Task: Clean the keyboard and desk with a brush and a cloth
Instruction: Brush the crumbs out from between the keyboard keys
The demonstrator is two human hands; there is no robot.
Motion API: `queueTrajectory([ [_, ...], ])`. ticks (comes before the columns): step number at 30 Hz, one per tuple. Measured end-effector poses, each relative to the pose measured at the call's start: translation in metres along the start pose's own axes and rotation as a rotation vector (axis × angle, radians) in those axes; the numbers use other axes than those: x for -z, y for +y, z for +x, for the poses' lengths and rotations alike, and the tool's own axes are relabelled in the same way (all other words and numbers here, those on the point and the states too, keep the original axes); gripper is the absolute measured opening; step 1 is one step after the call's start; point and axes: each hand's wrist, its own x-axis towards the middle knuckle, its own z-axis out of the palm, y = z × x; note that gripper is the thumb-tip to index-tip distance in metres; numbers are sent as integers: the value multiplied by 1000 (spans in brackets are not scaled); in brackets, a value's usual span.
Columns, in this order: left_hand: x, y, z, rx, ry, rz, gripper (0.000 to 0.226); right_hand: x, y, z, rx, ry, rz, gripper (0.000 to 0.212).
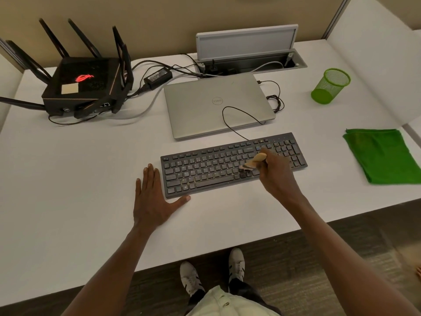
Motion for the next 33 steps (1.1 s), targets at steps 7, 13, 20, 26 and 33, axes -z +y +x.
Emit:
queueTrajectory([
  [7, 2, -1, 0, -2, -11, -16, 139, -3, -24, 5, 21, 34, 66, 14],
  [13, 2, -1, 1, -6, -27, -20, 141, -35, -68, 4, 4, -4, 132, 9],
  [20, -1, -5, 2, -27, -15, -30, 141, -73, -112, 11, 153, -112, 148, 8],
  [26, -7, -8, 3, -41, 11, -36, 138, -102, -136, 15, 306, -222, 84, 4],
  [33, -9, -9, 4, -52, 19, -28, 143, -115, -138, 5, 345, -315, -10, 8],
])
